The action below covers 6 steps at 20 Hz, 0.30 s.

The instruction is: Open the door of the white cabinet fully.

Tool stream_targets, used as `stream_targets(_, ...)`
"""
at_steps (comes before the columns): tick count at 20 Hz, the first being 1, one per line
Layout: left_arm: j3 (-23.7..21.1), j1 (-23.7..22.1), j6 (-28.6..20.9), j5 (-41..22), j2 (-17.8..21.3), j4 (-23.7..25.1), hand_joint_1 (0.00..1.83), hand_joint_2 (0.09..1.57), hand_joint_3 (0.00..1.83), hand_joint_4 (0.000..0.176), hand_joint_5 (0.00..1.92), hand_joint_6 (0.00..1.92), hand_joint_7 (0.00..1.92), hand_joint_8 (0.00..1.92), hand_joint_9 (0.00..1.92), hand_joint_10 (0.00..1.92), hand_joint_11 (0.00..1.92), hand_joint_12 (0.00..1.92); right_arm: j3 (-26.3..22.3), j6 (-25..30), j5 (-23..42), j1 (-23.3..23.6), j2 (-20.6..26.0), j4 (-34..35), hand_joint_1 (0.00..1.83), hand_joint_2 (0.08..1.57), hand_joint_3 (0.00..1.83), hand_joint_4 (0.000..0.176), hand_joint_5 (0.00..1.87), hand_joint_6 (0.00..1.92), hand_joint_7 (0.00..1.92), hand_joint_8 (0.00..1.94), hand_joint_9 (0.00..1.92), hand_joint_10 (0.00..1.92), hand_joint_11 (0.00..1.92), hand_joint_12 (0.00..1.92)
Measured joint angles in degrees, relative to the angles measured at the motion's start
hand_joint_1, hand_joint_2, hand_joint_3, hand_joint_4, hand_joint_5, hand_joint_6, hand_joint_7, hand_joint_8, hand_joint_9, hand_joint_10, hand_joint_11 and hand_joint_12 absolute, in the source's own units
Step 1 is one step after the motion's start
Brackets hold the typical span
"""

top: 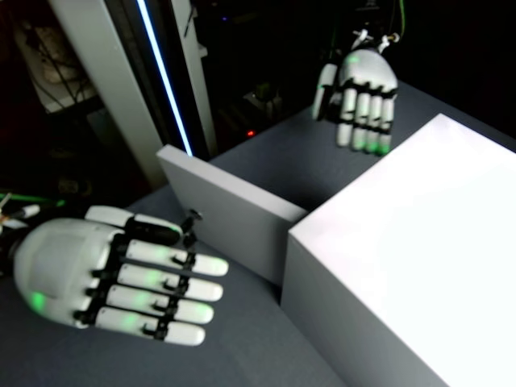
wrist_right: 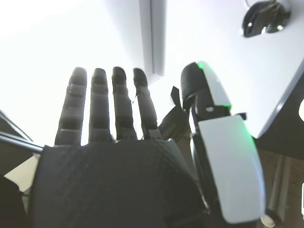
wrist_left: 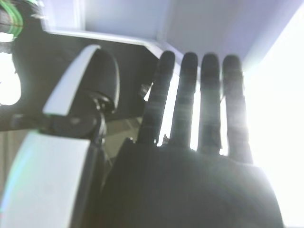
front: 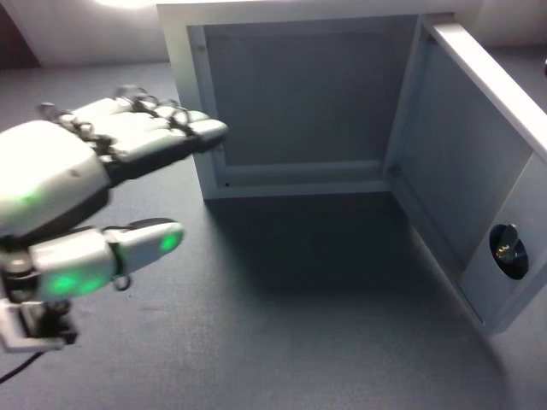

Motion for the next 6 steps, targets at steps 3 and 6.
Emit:
stream_targets(3,-1.6,4.5,5.2,-6.6,2.8,-7.6,0.37,1.41,0.0,0.0,0.11,0.0,0.1,0.0,0.08,0.0,0.0,0.12,-0.1,0.0,0.6,0.0,0.1,0.5,0.59,1.37,0.0,0.0,0.23,0.01,0.18,0.01,0.12,0.01,0.07,0.03)
stream_targets(6,-1.6,7.1,8.3,-12.3,3.0,-15.6,0.43,1.39,0.0,0.0,0.12,0.0,0.12,0.01,0.08,0.0,0.01,0.11,-0.4,-0.2,1.4,0.0,0.1,1.6,0.62,1.41,0.01,0.0,0.24,0.01,0.22,0.01,0.15,0.01,0.09,0.04)
